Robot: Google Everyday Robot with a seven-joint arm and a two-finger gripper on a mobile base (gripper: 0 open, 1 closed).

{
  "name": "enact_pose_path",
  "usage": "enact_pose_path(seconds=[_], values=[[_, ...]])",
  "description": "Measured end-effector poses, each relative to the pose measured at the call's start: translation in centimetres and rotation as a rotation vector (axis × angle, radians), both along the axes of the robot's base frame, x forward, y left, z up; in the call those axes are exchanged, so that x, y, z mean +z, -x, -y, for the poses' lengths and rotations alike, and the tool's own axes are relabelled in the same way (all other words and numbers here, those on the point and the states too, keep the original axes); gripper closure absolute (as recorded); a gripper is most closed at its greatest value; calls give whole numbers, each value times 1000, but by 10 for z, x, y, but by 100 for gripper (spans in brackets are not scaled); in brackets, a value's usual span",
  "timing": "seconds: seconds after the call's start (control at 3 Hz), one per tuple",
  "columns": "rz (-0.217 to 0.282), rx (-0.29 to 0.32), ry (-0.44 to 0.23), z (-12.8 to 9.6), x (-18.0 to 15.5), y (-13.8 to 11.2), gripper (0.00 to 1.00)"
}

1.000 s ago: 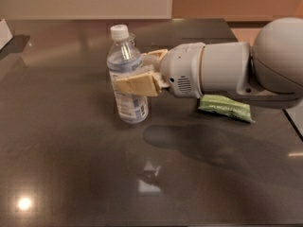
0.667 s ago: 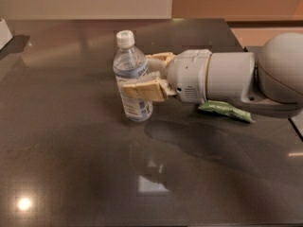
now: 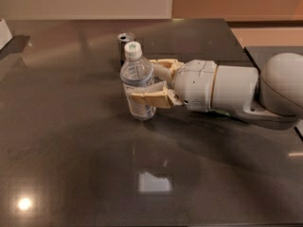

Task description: Place blue plastic bottle upright

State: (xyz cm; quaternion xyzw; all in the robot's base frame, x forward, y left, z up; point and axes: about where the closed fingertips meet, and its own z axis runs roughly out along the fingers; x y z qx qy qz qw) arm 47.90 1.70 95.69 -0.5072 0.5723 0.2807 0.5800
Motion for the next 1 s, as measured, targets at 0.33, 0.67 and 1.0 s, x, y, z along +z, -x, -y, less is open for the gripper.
enact_pose_path(seconds=[0.33, 0.67, 1.0], values=[[15, 13, -18, 1, -7, -2, 100], [-1, 15, -48, 5, -11, -6, 100], [-33, 13, -82, 9, -15, -10, 82]])
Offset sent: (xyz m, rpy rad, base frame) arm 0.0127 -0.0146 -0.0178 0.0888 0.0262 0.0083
